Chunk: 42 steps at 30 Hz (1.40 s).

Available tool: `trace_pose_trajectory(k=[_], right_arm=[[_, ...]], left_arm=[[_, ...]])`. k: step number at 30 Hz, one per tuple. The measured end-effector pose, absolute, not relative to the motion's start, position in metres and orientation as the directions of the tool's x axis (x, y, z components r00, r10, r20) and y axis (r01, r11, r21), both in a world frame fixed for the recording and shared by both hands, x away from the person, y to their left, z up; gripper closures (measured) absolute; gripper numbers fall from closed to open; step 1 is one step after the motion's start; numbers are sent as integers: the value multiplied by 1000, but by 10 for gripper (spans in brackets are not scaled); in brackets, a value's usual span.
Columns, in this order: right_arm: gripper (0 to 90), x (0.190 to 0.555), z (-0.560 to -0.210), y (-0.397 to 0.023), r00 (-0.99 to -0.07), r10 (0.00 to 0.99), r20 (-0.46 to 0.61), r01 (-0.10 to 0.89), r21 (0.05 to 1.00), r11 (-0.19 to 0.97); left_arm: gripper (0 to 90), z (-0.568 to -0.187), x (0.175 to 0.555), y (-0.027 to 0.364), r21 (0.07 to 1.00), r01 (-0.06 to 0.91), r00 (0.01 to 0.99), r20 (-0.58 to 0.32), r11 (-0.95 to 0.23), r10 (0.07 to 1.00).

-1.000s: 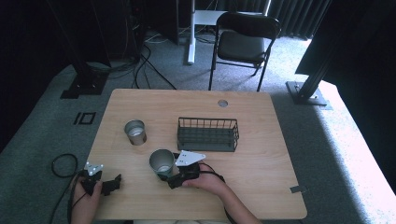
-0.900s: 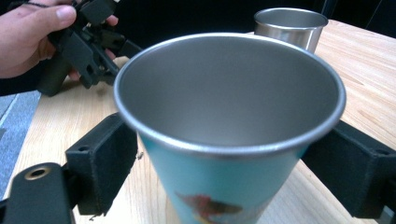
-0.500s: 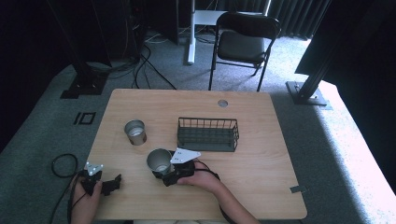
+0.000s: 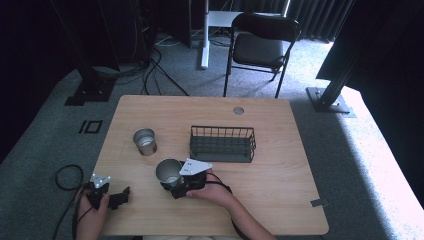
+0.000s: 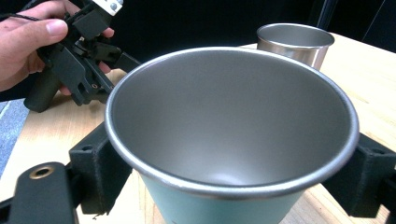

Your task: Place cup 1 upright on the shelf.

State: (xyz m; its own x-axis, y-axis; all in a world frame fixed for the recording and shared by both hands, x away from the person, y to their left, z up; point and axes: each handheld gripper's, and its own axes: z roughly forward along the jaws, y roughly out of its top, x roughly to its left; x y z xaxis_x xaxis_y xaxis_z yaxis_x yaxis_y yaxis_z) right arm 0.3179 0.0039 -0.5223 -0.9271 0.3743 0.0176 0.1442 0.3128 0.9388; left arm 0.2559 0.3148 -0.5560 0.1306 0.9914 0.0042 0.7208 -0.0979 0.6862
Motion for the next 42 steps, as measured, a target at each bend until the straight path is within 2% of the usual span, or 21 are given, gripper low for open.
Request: trace_pose_trajectory(k=[12, 23, 35, 42], right_arm=[[132, 316, -496, 0, -925, 380, 16, 137, 946, 294], [132, 320, -460, -11, -909, 416, 29, 134, 965, 225], [133, 337, -418, -40, -843, 537, 6, 100, 984, 146], [133, 349, -403, -65, -770, 638, -17, 82, 989, 125]], left_arm=[[3, -556, 256, 315, 687, 720, 131, 5, -99, 991], [3, -556, 256, 315, 686, 721, 131, 5, -98, 991], [3, -556, 256, 315, 686, 721, 131, 5, -99, 991], [3, -556, 256, 315, 687, 720, 131, 5, -98, 991]])
